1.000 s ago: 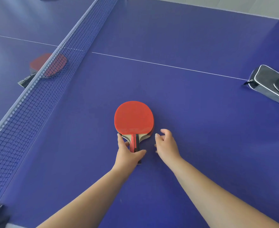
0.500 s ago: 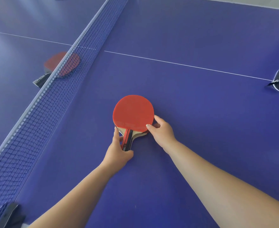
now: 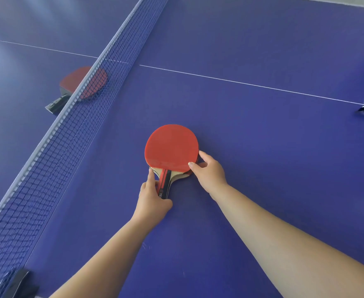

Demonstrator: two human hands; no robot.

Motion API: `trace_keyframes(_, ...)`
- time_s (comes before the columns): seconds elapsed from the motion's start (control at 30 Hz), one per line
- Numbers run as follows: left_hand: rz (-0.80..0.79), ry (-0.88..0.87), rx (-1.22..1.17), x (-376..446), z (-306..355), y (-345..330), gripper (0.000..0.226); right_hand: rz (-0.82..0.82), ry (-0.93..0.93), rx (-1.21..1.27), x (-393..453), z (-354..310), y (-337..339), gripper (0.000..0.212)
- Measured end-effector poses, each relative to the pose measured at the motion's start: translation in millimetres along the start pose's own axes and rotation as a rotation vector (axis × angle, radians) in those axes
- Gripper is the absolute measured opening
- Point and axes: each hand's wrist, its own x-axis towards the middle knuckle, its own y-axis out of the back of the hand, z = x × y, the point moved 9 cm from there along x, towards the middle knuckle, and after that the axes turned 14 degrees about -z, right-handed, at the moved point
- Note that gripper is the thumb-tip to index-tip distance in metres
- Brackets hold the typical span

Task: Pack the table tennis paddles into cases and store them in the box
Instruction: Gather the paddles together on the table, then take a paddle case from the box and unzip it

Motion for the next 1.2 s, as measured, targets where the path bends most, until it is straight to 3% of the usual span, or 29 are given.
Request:
trace_keyframes(0.23, 0.022, -0.001, 0.054, -0.9, 1.5, 3.4, 0.075, -0.017, -0.062, -0.017, -4.6, 8.7, 2.9, 0.059)
trace_keyframes(0.37, 0.135, -0.032, 0.108, -4.7, 13.3, 14.8, 0.094, 0.012, -0.093, -0.026, -19.0, 20.8, 25.0, 0.055)
trace_keyframes(0.63, 0.225, -0.042, 0.527, -24.7, 60.2, -2.5, 0.088, 0.118, -0.091, -0.241, -79.1, 50.4, 100.4, 0.053)
trace_keyframes(0.9, 0.127, -0.174, 0.931, -46.4, 140.9, -105.6, 0.078, 0.196, -0.126, -0.687, -161.3, 110.6, 195.4, 0.055)
trace_keyframes(1.2, 0.062, -0.265, 1.128, -85.1, 215.1, -257.4, 0.073, 0.191, -0.215, -0.968, -242.7, 184.4, 299.6, 0.062)
